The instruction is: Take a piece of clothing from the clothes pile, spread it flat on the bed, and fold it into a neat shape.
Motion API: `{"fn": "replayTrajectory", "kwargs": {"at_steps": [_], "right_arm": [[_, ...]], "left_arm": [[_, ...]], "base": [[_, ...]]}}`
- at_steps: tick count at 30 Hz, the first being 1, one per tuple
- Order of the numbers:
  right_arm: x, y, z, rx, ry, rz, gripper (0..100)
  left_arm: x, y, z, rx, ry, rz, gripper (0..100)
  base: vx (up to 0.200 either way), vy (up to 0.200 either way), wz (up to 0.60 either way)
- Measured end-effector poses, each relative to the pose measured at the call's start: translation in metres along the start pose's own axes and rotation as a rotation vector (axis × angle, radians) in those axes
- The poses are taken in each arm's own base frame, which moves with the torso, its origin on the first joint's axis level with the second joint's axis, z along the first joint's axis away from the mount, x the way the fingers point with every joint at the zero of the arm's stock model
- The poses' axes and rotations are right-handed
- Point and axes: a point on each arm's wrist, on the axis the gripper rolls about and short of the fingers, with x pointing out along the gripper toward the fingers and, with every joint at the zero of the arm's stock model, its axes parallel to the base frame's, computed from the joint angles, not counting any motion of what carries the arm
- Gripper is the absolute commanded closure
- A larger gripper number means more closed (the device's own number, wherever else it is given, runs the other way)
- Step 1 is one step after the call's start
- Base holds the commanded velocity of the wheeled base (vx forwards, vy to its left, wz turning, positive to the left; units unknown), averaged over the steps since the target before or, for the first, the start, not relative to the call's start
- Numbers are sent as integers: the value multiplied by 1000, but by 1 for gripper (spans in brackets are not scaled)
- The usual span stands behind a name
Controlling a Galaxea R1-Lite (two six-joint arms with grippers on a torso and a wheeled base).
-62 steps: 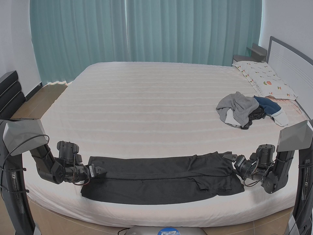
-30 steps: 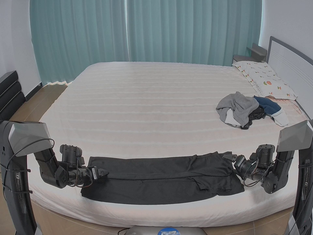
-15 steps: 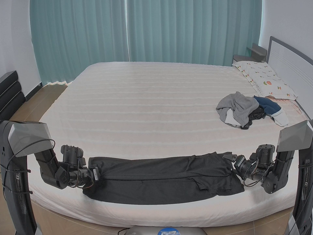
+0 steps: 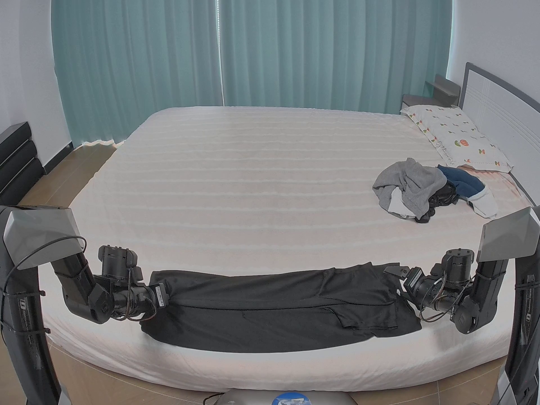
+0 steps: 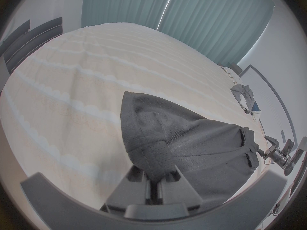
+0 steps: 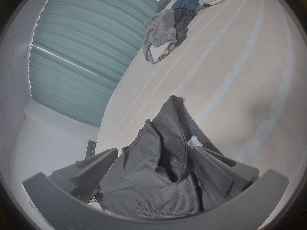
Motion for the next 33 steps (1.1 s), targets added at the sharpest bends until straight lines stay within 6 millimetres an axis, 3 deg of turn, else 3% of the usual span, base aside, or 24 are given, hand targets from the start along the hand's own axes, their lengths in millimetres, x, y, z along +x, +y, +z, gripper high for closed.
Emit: {"fn": "replayTrajectory", "kwargs": {"at_steps": [6, 18, 24, 33], "right_arm": [[0, 0, 1, 1, -2, 1, 0], [0, 0, 1, 2, -3, 3, 0], [1, 0, 2, 5, -5, 4, 0], [-2, -5, 14, 23, -41, 4, 0]], "left_arm": [[0, 1, 0, -10, 2, 0, 100], [1, 1, 4, -20, -13, -6, 100], [1, -2, 11, -113, -53, -23, 100], [-3, -20, 17, -150, -96, -70, 100]], "base": [[-200, 0, 0], [0, 0, 0], [0, 0, 0], [0, -200, 0]]}}
